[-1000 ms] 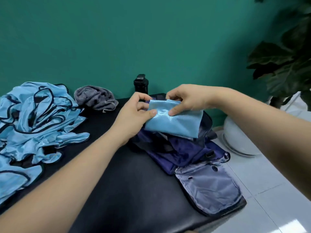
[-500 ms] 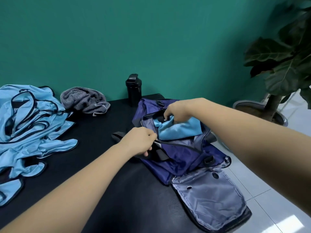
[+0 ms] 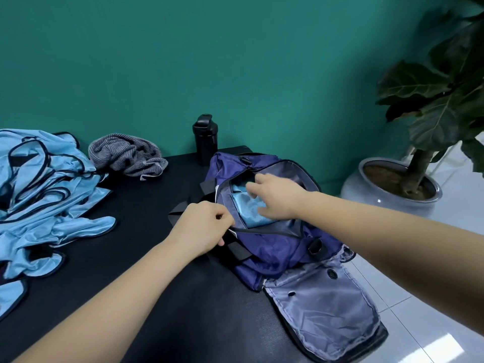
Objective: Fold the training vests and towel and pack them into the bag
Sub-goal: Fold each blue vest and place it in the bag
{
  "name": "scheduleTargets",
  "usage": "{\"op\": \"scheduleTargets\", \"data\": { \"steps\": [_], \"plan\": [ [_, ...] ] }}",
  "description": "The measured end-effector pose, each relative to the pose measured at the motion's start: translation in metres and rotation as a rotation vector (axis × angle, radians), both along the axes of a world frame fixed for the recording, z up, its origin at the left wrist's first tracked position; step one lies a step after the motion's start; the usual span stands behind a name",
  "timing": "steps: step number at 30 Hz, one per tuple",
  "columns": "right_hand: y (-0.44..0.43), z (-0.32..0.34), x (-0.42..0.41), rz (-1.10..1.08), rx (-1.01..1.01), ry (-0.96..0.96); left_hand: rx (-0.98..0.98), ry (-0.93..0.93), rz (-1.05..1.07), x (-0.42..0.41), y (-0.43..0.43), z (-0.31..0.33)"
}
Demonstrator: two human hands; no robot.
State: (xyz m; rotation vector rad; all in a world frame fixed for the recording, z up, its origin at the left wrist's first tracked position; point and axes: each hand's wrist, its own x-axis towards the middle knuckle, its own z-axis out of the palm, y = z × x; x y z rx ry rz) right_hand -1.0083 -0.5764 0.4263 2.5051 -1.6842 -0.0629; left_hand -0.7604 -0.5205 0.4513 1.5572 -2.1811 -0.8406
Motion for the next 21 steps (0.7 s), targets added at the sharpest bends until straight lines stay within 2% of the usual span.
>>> {"op": "scheduleTargets", "data": {
  "steps": [2, 5, 8, 17, 21],
  "plan": [
    [0.007, -0.007, -0.004, -0.086, 0.249, -0.002, 0.008, 0.021, 0.003, -0.001, 0.001, 0.002],
    [0.006, -0.014, -0.004, -0.156, 0.402, 0.167, 0.002, 0.023, 0.002, -0.002, 0.002, 0.004],
    [-0.003, -0.017, 0.003, -0.234, 0.508, 0.176, 0.000, 0.007, -0.003, 0.000, 0.004, 0.005],
    [-0.020, -0.015, 0.018, -0.377, 0.564, 0.182, 0.012, -0.017, -0.023, 0.008, 0.003, 0.006],
    [-0.007, 0.004, 0.017, -0.363, 0.506, 0.081, -0.010, 0.006, -0.029, 0.010, 0.005, 0.000]
  ]
}}
